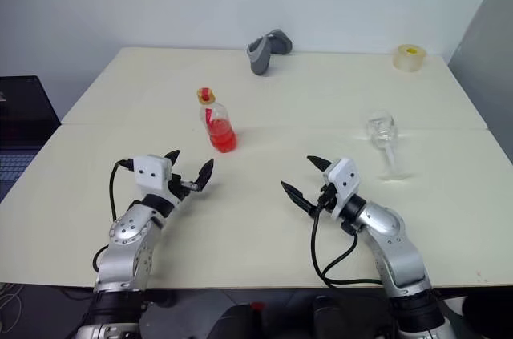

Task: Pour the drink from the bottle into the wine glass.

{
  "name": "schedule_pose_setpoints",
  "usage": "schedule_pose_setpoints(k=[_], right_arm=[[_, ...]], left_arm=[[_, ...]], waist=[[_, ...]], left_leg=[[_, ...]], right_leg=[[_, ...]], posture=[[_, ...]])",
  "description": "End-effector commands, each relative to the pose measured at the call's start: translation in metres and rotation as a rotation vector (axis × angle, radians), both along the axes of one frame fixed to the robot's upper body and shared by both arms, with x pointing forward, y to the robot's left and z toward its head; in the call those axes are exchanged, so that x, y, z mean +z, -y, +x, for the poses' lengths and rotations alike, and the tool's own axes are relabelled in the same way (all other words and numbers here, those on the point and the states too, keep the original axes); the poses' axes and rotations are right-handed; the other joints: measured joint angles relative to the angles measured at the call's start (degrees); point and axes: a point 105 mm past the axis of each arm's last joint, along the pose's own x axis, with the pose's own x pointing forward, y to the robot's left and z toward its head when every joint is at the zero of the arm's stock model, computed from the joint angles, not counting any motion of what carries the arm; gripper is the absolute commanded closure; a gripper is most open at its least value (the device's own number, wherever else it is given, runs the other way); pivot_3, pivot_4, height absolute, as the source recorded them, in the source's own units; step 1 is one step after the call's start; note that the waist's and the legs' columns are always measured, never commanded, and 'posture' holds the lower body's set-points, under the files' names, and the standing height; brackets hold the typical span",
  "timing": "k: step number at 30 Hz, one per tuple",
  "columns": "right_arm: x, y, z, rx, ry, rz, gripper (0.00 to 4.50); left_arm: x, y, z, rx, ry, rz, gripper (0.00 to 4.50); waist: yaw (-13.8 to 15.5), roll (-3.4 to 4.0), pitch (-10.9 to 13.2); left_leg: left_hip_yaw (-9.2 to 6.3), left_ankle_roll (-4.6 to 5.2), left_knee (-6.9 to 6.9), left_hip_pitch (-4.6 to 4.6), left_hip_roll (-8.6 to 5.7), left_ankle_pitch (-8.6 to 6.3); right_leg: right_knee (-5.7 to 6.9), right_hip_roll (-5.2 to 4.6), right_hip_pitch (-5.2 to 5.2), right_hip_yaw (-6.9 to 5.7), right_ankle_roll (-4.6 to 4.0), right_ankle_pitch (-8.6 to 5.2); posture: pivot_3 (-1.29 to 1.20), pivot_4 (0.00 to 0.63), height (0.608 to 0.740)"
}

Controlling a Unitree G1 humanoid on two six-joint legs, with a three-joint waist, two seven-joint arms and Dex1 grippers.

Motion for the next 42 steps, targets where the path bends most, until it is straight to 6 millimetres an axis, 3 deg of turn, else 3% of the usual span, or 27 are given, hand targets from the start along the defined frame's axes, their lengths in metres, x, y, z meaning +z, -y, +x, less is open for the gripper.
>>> schedule_pose_setpoints(k=[1,5,11,18,29,37,42], right_arm=[[0.021,-0.002,-0.001,0.009,0.058,0.035,0.0],[0.022,0.0,0.0,-0.007,0.059,0.031,0.0],[0.023,0.0,-0.003,-0.014,0.062,0.032,0.0],[0.023,0.001,-0.004,-0.021,0.061,0.029,0.0],[0.023,0.0,-0.006,-0.021,0.063,0.026,0.0],[0.027,-0.002,-0.006,-0.023,0.083,0.033,0.0],[0.033,-0.001,-0.009,-0.025,0.098,0.022,0.0]], left_arm=[[0.012,0.012,0.023,0.001,0.028,0.032,0.03],[0.017,0.021,0.047,0.003,0.022,0.008,0.03],[0.022,0.028,0.065,-0.002,0.026,0.001,0.03],[0.023,0.024,0.078,0.055,0.022,-0.032,0.03],[0.033,0.042,0.088,-0.024,0.031,-0.061,0.03],[0.028,0.042,0.084,-0.049,0.033,-0.08,1.99],[0.032,0.055,0.074,-0.162,0.074,-0.054,2.47]], waist=[[0.1,-0.01,0.0],[-0.1,-0.01,0.0],[-0.3,-0.02,0.0],[-0.2,-0.03,0.0],[-0.2,-0.02,0.0],[-0.2,-0.02,0.0],[-0.2,-0.02,0.0]], left_leg=[[-0.05,0.0,0.06,-0.06,-0.01,0.0],[-0.06,0.0,0.06,-0.21,-0.05,0.0],[-0.1,0.0,0.06,-0.24,-0.04,0.0],[-0.15,0.0,0.09,-0.27,-0.08,0.0],[-0.57,0.0,0.13,-0.46,-0.29,0.02],[-0.76,-0.01,0.14,-0.52,-0.43,0.05],[-0.78,-0.05,0.13,-0.54,-0.45,0.08]], right_leg=[[0.0,0.0,0.01,-0.05,0.0,0.0],[-0.09,-0.06,-0.07,-0.05,0.01,0.01],[-0.06,-0.07,-0.11,-0.09,0.01,0.01],[-0.07,-0.07,-0.11,-0.33,0.01,0.01],[-0.08,-0.3,-0.1,-0.9,0.02,0.0],[-0.07,-0.45,-0.1,-1.05,0.04,-0.01],[-0.07,-0.49,-0.1,-1.06,0.05,-0.02]], posture=[[0.0,0.15,0.74],[0.0,0.15,0.74],[0.0,0.15,0.74],[0.0,0.15,0.74],[0.0,0.15,0.74],[0.0,0.15,0.74],[0.0,0.15,0.74]])
